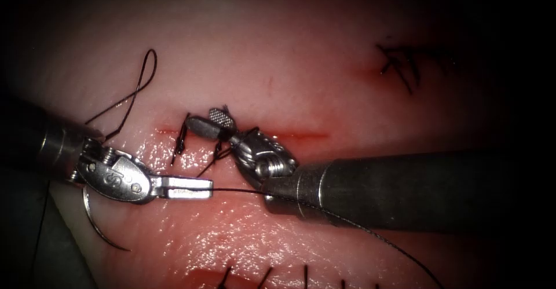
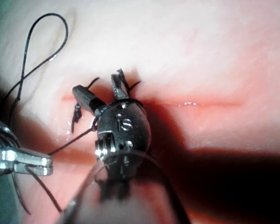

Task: Wound Closure
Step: Grab the short tail with the right gripper

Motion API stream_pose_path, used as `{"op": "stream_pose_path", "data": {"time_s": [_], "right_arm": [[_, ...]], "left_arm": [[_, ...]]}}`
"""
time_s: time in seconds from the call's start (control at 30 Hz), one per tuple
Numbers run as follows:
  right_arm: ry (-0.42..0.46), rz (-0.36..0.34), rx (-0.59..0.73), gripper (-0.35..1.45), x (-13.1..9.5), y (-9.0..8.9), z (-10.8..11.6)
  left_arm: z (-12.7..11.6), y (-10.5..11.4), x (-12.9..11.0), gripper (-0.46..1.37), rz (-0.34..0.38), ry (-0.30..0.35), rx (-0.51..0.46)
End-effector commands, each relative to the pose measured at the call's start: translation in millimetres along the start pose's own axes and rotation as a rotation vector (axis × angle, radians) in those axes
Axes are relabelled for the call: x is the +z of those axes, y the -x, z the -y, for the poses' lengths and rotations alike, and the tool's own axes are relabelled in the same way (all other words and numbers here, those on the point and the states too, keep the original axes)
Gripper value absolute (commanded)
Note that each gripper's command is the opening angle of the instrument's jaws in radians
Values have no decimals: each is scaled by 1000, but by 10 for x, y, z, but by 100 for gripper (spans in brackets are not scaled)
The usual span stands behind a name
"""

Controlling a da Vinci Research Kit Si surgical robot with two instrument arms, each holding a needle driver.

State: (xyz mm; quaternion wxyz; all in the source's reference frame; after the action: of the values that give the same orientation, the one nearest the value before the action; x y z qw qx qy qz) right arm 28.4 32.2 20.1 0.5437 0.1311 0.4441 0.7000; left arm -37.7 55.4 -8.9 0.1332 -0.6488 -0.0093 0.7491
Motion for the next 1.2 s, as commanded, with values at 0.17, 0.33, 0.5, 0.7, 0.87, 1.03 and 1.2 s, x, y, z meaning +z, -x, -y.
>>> {"op": "stream_pose_path", "data": {"time_s": [0.17, 0.33, 0.5, 0.7, 0.87, 1.03, 1.2], "right_arm": [[-7, -9, -28, 65, -6, -1, 6], [-12, -14, -57, 68, -14, 3, 13], [-12, -15, -82, 70, -26, 7, 18], [17, -33, -110, 69, -38, 8, 21], [31, -65, -109, 69, -41, 5, 21], [74, -114, -107, 71, -45, -2, 17], [121, -143, -97, 75, -48, -6, 11]], "left_arm": [[-1, -3, -1, -35, 1, 6, -1], [-2, -6, -2, -35, 3, 5, 3], [-5, -11, -5, -35, 4, 4, 2], [-6, -14, -5, -35, 3, 1, 1], [-6, -14, -4, -35, 3, 1, 7], [-5, -13, -3, -35, 2, 1, 7], [-5, -11, -1, -35, 4, -2, 8]]}}
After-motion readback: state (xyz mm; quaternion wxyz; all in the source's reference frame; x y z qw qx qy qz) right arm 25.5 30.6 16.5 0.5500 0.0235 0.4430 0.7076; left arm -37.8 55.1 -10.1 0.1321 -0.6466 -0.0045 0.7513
